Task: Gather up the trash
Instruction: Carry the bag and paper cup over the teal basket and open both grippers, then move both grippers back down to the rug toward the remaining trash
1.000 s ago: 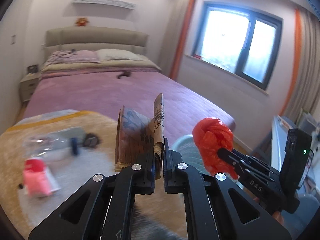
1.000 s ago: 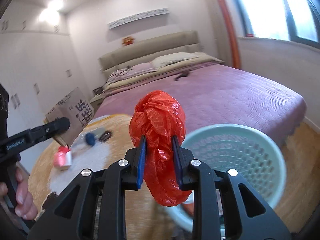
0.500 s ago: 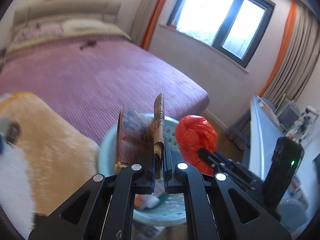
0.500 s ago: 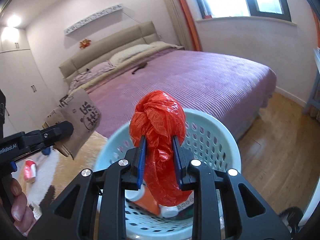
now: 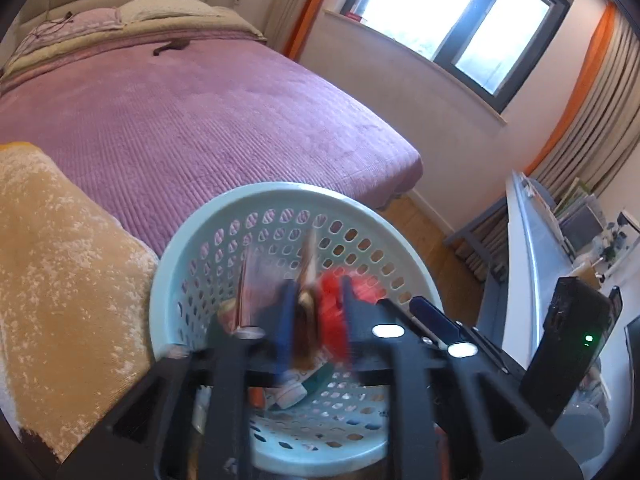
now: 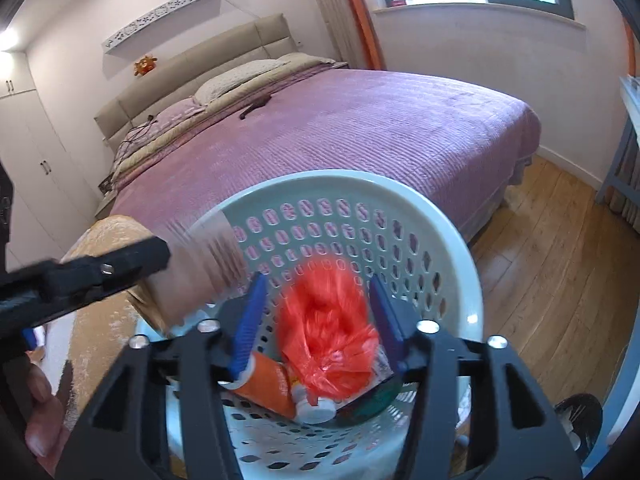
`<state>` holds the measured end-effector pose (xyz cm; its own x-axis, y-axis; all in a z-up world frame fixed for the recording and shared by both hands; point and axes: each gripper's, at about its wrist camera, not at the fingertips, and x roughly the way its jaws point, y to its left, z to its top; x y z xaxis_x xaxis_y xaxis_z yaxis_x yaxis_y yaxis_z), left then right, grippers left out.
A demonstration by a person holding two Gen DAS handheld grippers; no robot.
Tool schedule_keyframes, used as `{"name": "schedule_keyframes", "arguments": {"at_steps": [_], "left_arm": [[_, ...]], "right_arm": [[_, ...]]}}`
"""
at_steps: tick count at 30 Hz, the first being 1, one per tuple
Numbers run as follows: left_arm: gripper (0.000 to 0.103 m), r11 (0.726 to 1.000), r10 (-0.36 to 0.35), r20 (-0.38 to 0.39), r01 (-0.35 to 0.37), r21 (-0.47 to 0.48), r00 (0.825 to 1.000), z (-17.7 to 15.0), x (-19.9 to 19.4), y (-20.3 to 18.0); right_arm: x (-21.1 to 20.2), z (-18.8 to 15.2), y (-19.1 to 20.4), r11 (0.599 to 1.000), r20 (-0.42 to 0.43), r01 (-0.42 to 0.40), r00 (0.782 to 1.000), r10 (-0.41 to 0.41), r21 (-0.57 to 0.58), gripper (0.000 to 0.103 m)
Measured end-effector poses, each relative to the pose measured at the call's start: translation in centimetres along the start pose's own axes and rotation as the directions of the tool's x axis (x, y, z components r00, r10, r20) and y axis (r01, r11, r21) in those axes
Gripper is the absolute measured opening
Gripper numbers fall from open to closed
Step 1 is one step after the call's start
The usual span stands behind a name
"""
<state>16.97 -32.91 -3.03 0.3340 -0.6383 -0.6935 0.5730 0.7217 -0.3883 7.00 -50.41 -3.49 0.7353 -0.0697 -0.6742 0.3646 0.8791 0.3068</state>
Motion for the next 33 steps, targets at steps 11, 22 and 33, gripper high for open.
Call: {"name": "schedule_keyframes", "arguments": {"at_steps": [11,22,33], "left_arm": [[0.054,1.0,-0.01,0.09,0.01,-0.001,0.996,-0.7,-5.9,-0.2],[0.054,0.997,0.032,0.223,-0.016,-0.074,0.974,-3.2,-16.1,3.2],[0.061,0.976,0.206,0.363,-0.166,-0.137,0.909,-7.9,-27.1,8.8]], "right_arm": [[-2.7,-0.5,1.8,0.999,0.032,-0.023,0.999,0.024,-0.046,0.051],[-8.2,-1.0,8.2,0.98,0.102,-0.099,0.988,0.118,-0.172,0.051],[-11.6,-4.4,16.6,0.918,0.067,-0.227,0.963,0.262,-0.324,0.051]]}}
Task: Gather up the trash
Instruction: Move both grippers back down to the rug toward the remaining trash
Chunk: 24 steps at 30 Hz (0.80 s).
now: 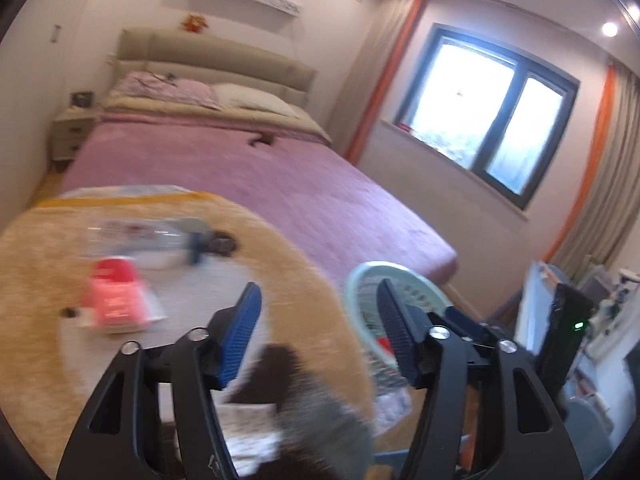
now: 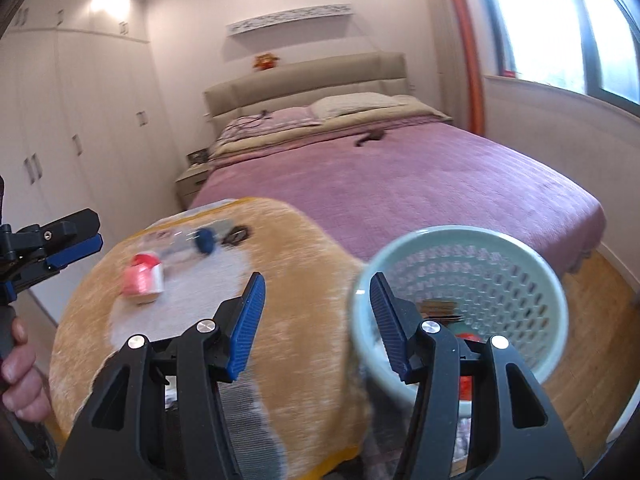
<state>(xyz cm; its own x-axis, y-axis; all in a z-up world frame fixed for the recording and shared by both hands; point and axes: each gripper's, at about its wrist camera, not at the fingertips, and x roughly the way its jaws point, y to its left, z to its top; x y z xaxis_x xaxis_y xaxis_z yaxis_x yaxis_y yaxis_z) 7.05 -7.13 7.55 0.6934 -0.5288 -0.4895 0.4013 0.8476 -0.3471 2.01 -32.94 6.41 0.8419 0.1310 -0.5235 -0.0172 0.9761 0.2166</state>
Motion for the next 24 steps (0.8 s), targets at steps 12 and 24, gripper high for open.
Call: {"name": "schedule_keyframes", "arguments": {"at_steps": [12,24], "left_arm": [[0.076,0.967,0.245,0.038,-0.241,-0.088,0.969,-3.9,-6.3,9.6],[0.076,0.934,0.335,-0.013,-0.334,-0.13,0.942,-7.5,-7.7,14.7]], "right_arm": [[1.9,-5.3,9.7,0.983,-0.112,-0.172,0.98,0.164,-0.068,0.051],[1.2,-8.6,15.7,0.93,-0.175,-0.317,0.942,0.286,-0.186,0.064]]}}
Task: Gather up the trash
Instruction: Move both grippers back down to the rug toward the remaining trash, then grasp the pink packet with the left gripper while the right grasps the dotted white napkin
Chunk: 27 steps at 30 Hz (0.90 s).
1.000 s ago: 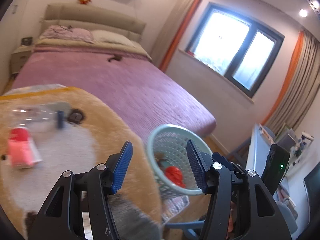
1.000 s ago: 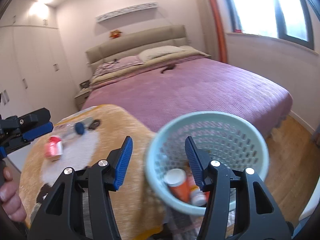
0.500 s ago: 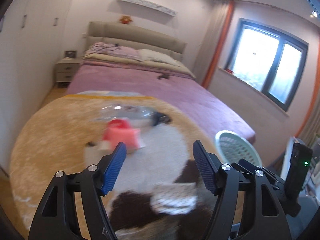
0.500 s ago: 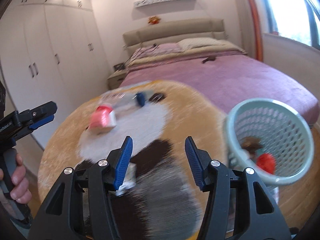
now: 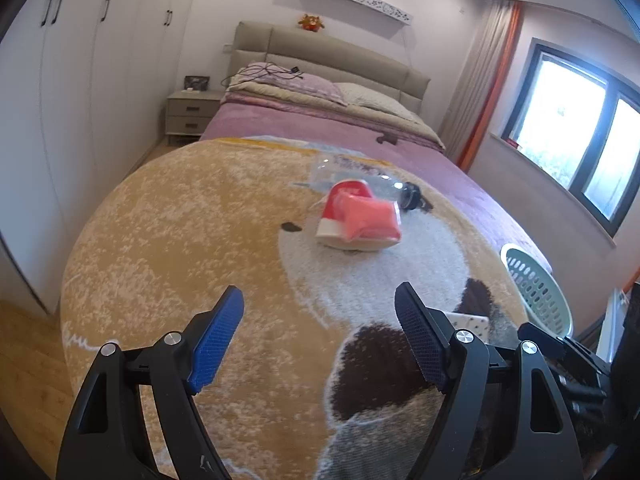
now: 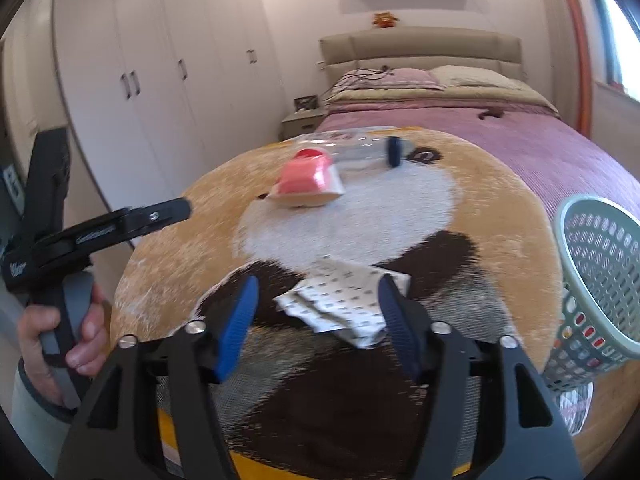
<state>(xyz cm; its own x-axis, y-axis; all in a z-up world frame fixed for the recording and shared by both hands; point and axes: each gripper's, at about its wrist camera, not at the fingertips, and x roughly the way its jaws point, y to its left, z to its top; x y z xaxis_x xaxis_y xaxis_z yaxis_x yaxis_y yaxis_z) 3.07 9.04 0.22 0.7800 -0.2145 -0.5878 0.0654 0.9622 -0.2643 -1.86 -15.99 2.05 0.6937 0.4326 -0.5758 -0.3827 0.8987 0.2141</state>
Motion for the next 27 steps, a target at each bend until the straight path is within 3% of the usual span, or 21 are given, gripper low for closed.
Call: {"name": "schedule_keyframes", "arguments": {"at_steps": [5,13,16,20,23,24,25,27], "left_arm": [[0.076,0.999,-0.039,-0.015,0.039,0.006,0.999,0.6,0.7,-0.5],[0.076,0.994,-0.108,-0.117,0.109,0.007,0.987,4.9,7.3,-4.8],[0.076,0.997,-0.069,-0.132,0.071,0.018,0.989,6.1,9.7,-5.6],[0.076,0.996,0.045,-0.139,-0.033,0.085,0.989,6.7,12.4,-6.6],[0.072,0.996,0.048,-0.16,-0.034,0.085,0.986,6.4,13.0,-6.5],[0.065,0.996,0.042,-0.168,-0.028,0.085,0.985,6.3,13.0,-6.4],[0.059,0.996,0.031,-0.176,-0.016,0.085,0.984,6.1,13.1,-6.4],[0.057,0.996,0.013,-0.172,0.001,0.084,0.985,5.8,12.8,-6.0]], "right_arm": [[1.0,-0.8,0.0,0.999,-0.041,0.045,0.998,-0.045,-0.015,0.066],[1.7,0.1,-3.1,0.995,-0.063,0.085,0.995,-0.082,0.047,0.073],[2.3,0.9,-4.1,0.992,-0.065,0.116,0.991,-0.113,0.041,0.073],[4.1,1.8,-5.1,0.995,-0.111,0.093,0.99,-0.088,0.041,0.073],[5.8,2.0,-5.3,0.997,-0.164,0.064,0.985,-0.058,0.033,0.073],[6.5,1.9,-5.3,0.998,-0.191,0.05,0.981,-0.043,0.033,0.073],[6.8,1.8,-5.2,0.998,-0.202,0.046,0.979,-0.038,0.033,0.073],[6.9,1.7,-4.7,0.998,-0.189,0.061,0.98,-0.058,0.011,0.073]]}}
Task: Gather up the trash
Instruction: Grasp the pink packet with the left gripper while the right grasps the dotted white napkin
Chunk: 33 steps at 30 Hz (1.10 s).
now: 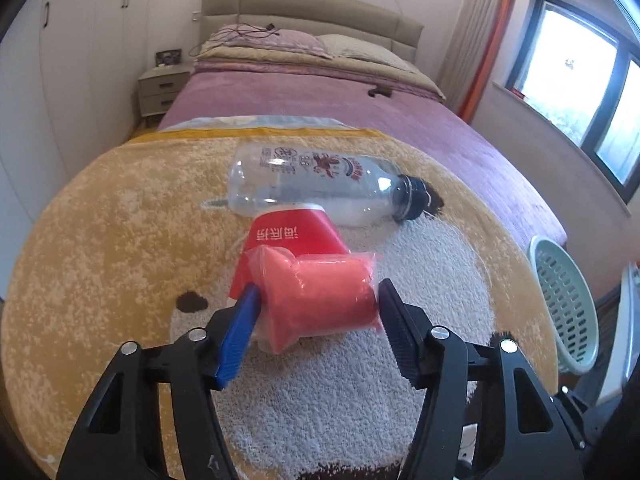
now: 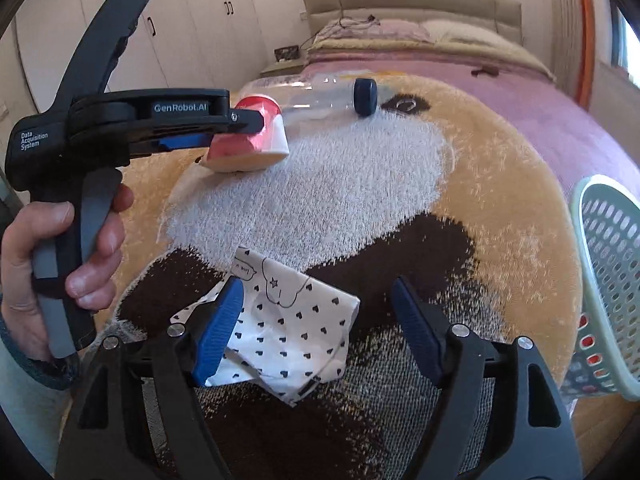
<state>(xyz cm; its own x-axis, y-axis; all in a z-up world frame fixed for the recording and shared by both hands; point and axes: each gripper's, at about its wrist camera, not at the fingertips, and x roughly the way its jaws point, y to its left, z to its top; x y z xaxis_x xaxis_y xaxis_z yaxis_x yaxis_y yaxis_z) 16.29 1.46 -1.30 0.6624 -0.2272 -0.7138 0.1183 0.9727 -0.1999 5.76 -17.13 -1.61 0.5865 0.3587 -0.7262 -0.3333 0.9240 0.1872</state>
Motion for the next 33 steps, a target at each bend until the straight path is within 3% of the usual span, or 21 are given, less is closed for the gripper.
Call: {"name": "schedule_keyframes", "arguments": {"at_steps": [3,5,9,13,19,21,29,33], "left_arm": [[0.055,0.999,-0.032,0.024,0.032,-0.013,0.999,-0.5,-0.8,0.6],[0.054,0.999,-0.041,0.034,0.042,-0.022,0.999,-0.9,-1.5,1.0],[0.053,0.997,-0.067,0.066,0.069,-0.035,0.996,-1.8,-3.6,1.5],[0.053,0.995,-0.073,0.095,0.079,-0.053,0.993,-3.4,-5.5,2.2],[0.053,0.993,-0.064,0.119,0.075,-0.09,0.991,-5.7,-6.5,3.7],[0.053,0.99,-0.074,0.121,0.088,-0.109,0.99,-6.3,-6.5,4.3],[0.053,0.988,-0.096,0.132,0.111,-0.11,0.987,-7.1,-6.5,4.7],[0.053,0.988,-0.101,0.138,0.115,-0.101,0.985,-7.4,-6.6,4.8]], "right_arm": [[-0.1,-0.2,0.5,1.0,0.008,0.012,1.0,-0.011,-0.014,0.072],[-0.3,-0.6,0.8,0.999,0.014,0.019,1.0,-0.019,-0.029,0.061],[-0.9,-1.5,1.3,0.999,0.03,0.023,0.999,-0.022,-0.045,0.028],[-2.1,-2.7,1.7,0.999,0.045,-0.012,0.999,0.014,-0.035,0.019],[-3.5,-4.8,3.8,0.989,0.035,-0.095,0.994,0.1,-0.112,0.019],[-3.7,-5.4,4.3,0.986,0.032,-0.088,0.995,0.094,-0.139,0.019],[-3.4,-3.9,2.9,0.995,0.06,-0.088,0.994,0.091,-0.042,0.027],[-2.0,-3.1,2.9,0.996,0.052,-0.089,0.995,0.089,-0.007,0.044]]}}
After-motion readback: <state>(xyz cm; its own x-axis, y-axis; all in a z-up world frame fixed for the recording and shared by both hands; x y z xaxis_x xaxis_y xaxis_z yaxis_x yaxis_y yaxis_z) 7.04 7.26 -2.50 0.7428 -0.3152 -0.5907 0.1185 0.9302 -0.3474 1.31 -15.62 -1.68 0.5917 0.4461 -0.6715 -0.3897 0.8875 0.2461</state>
